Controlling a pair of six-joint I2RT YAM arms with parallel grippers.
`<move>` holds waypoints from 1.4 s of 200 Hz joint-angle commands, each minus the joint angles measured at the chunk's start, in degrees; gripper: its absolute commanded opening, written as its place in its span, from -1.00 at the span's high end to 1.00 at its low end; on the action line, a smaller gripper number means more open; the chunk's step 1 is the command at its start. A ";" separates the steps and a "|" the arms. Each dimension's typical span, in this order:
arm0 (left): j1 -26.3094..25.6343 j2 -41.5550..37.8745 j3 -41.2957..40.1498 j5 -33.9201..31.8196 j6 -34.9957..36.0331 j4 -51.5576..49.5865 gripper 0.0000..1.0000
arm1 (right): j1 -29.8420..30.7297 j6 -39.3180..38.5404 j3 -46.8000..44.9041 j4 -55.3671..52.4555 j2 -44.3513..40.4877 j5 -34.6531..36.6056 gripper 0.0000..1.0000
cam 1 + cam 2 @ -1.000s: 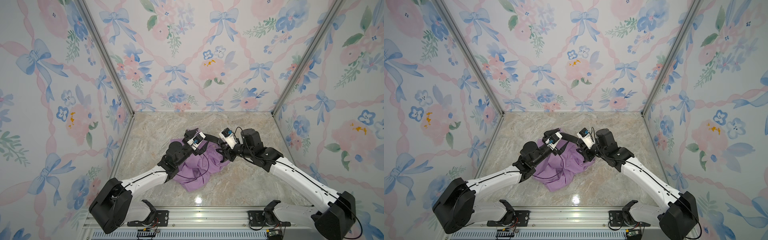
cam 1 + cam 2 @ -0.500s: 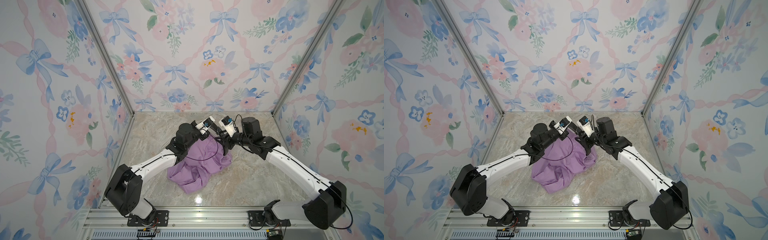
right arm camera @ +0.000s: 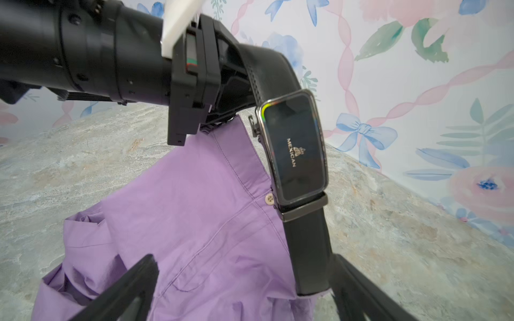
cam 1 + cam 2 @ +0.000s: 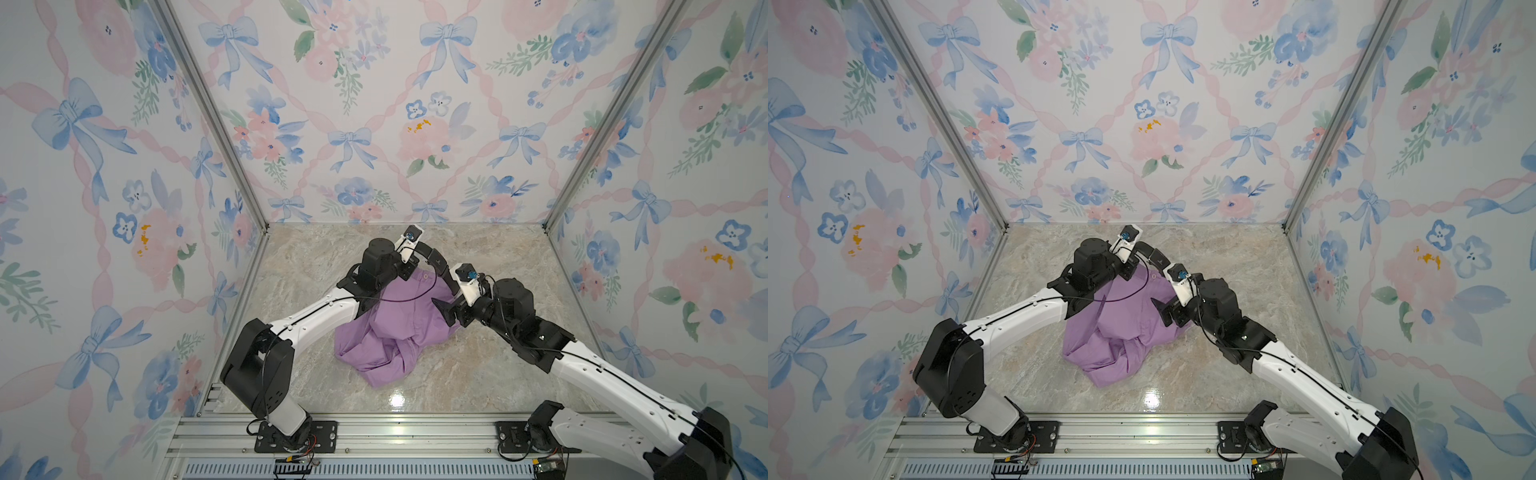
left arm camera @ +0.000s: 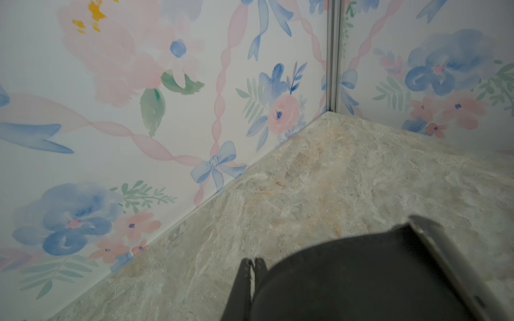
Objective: Remove the belt from the trousers
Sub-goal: Adjust the belt on the trousers.
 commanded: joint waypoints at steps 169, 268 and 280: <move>-0.21 -4.55 0.15 -2.12 -16.79 -1.06 -0.40 | 3.86 -2.82 29.16 24.39 31.34 21.67 1.00; 11.35 5.56 -13.84 -1.17 -45.33 25.99 -0.52 | -11.37 39.59 19.26 50.76 24.72 11.83 1.00; 11.44 4.87 -18.13 -1.42 -46.21 30.85 -0.52 | -11.84 38.79 18.97 47.51 23.80 11.68 1.00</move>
